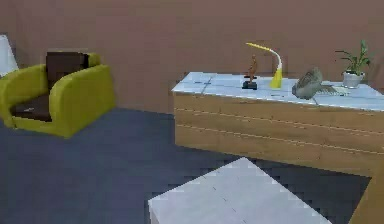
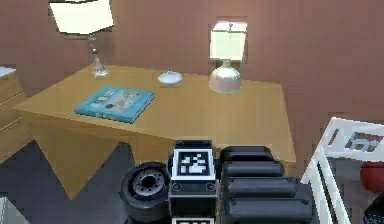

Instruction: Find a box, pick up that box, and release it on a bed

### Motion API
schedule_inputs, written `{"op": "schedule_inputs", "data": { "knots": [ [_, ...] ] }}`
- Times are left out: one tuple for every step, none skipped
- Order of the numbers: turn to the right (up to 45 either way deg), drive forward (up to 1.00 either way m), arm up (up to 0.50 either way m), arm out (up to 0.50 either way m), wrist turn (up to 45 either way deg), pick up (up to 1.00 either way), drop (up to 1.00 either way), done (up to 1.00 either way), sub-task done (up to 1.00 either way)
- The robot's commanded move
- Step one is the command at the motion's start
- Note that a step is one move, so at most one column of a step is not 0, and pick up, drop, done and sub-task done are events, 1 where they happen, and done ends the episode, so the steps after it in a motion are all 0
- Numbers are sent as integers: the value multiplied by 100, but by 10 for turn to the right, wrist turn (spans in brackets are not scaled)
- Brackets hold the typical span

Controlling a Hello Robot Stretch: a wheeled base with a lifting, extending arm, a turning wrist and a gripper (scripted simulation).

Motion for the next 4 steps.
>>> {"op": "schedule_inputs", "data": {
  "knots": [
    [-450,0,0,0,0,0,0,0,0],
    [-420,0,0,0,0,0,0,0,0],
    [-450,0,0,0,0,0,0,0,0],
    [-450,0,0,0,0,0,0,0,0]
  ]
}}
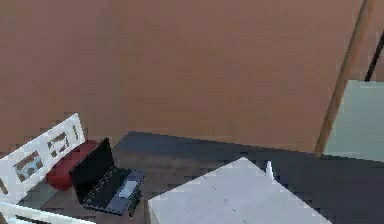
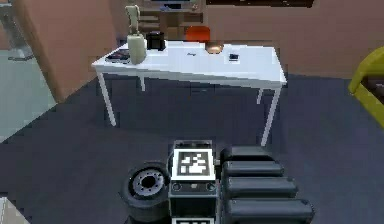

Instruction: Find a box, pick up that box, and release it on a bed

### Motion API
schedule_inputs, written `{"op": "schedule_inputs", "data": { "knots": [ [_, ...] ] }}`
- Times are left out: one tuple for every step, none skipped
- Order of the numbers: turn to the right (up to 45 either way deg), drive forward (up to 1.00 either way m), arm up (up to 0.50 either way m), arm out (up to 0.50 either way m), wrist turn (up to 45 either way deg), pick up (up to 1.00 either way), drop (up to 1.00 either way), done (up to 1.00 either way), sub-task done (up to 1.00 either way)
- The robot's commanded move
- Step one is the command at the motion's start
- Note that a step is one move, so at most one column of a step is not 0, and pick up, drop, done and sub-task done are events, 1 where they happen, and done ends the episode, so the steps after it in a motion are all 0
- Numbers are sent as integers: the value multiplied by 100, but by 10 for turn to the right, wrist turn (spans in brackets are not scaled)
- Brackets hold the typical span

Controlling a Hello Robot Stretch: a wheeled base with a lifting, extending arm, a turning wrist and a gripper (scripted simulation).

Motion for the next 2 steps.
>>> {"op": "schedule_inputs", "data": {
  "knots": [
    [-450,0,0,0,0,0,0,0,0],
    [-420,0,0,0,0,0,0,0,0]
  ]
}}
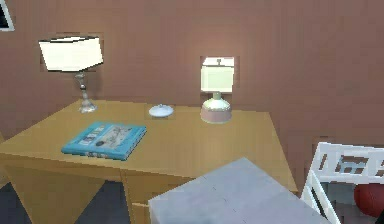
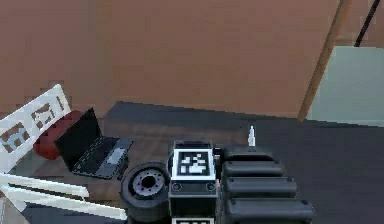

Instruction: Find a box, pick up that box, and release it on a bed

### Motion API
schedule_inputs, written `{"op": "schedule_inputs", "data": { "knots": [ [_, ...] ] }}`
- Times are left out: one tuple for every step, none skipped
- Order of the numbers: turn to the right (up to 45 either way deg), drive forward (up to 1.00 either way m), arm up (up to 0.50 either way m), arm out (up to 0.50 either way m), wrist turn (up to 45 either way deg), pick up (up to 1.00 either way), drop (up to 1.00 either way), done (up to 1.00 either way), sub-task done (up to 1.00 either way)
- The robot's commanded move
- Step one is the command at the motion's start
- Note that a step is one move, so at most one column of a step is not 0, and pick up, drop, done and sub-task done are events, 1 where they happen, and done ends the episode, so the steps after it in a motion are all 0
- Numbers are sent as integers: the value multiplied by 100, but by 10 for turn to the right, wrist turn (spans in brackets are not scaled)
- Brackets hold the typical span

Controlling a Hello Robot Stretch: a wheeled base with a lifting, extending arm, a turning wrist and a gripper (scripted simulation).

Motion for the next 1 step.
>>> {"op": "schedule_inputs", "data": {
  "knots": [
    [0,0,0,48,0,0,0,0,0]
  ]
}}
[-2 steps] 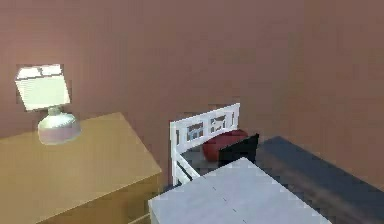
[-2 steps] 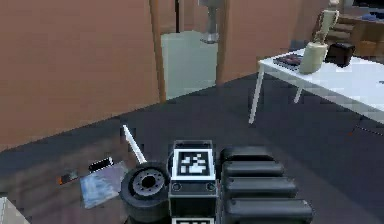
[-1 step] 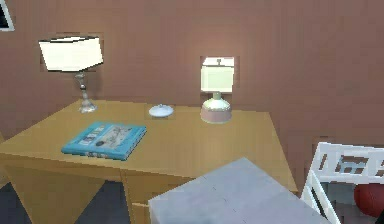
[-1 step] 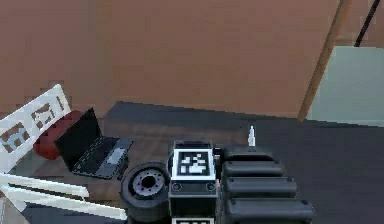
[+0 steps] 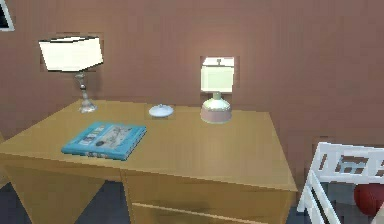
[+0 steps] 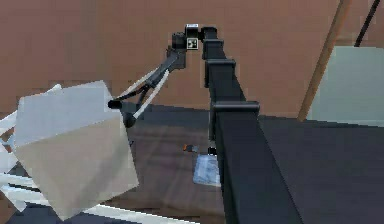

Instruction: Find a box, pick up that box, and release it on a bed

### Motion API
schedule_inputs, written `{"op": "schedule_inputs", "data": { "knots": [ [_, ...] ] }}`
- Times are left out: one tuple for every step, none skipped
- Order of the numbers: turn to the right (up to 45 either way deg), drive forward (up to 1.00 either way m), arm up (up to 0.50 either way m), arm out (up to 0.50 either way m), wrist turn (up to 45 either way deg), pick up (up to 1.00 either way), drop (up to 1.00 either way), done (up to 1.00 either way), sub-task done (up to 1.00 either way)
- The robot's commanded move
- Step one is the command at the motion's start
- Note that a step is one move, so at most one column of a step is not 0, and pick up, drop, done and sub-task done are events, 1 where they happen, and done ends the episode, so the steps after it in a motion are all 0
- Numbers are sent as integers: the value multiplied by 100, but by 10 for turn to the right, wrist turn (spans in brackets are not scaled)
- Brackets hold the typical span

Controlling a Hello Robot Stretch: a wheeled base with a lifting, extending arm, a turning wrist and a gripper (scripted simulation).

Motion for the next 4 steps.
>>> {"op": "schedule_inputs", "data": {
  "knots": [
    [0,0,0,0,390,0,0,0,0],
    [0,0,-40,0,0,0,0,0,0],
    [0,0,-50,0,0,0,0,0,0],
    [0,0,0,0,0,0,100,0,0]
  ]
}}
